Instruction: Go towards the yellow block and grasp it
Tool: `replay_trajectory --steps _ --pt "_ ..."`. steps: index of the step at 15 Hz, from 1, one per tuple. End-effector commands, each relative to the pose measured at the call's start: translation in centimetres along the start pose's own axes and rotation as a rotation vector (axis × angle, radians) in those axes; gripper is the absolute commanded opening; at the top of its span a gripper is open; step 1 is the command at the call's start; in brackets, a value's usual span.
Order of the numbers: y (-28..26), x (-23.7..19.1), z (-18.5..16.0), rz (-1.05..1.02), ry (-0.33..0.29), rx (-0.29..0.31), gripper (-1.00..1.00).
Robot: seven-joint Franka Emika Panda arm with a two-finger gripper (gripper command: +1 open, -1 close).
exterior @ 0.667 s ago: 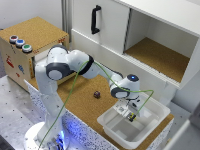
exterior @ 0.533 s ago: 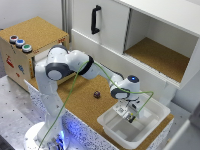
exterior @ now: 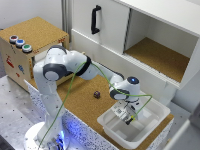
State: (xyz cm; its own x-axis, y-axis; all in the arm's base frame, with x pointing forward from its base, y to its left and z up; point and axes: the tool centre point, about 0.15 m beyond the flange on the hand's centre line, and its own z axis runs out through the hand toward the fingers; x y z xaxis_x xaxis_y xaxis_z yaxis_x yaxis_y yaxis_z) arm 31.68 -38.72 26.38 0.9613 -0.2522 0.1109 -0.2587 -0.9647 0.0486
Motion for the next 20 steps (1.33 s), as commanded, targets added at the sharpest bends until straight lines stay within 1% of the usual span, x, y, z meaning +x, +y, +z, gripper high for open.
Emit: replay_trajectory --steps 1,6,7,14,18,19,20 --pt "-0.1 -1.7 -2.9 0.002 0.076 0.015 1.0" --pt "0.2 -0.2 -1.9 0.017 0.075 0.017 1.0" --pt "0.2 0.3 -1.5 0.009 0.071 0.007 1.0" --pt "0.3 2.2 1.4 -0.016 0.029 -0.013 1.0" --pt "-0.1 3.3 2.6 -0.027 0.032 -0.04 1.0" --pt "-0.2 3.5 2.9 -0.02 0.038 -0.062 1.0" --pt "-0.2 3.6 3.4 -0.005 0.029 -0.063 1.0"
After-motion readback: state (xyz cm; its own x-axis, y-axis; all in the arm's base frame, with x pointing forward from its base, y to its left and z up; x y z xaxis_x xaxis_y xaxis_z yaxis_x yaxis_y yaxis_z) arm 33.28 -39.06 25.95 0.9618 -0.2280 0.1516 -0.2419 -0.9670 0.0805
